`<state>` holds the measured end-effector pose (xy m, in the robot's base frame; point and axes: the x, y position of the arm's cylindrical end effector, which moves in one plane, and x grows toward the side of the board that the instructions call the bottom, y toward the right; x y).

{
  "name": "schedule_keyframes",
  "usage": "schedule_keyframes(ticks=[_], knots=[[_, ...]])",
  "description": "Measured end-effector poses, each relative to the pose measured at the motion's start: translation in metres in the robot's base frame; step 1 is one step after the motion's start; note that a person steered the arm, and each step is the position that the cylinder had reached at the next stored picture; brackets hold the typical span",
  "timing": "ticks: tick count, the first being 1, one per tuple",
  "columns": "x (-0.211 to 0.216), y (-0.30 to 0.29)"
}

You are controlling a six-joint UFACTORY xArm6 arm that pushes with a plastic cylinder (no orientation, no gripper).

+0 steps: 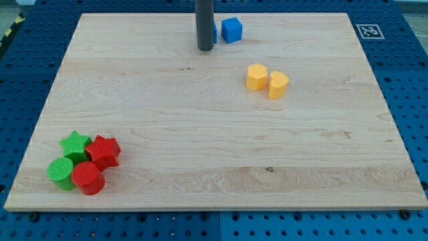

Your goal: Push the blue cube close to the blue triangle

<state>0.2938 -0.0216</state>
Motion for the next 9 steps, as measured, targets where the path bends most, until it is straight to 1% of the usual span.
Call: schedule_keyframes(ticks=[1,3,4,5,6,7,9], knots=[[-0.007,0.015],[-0.007,0.046],[0.018,0.059],[0.029,0.068],[0.033,0.071],[0.041,0.087],[0.043,0.096]])
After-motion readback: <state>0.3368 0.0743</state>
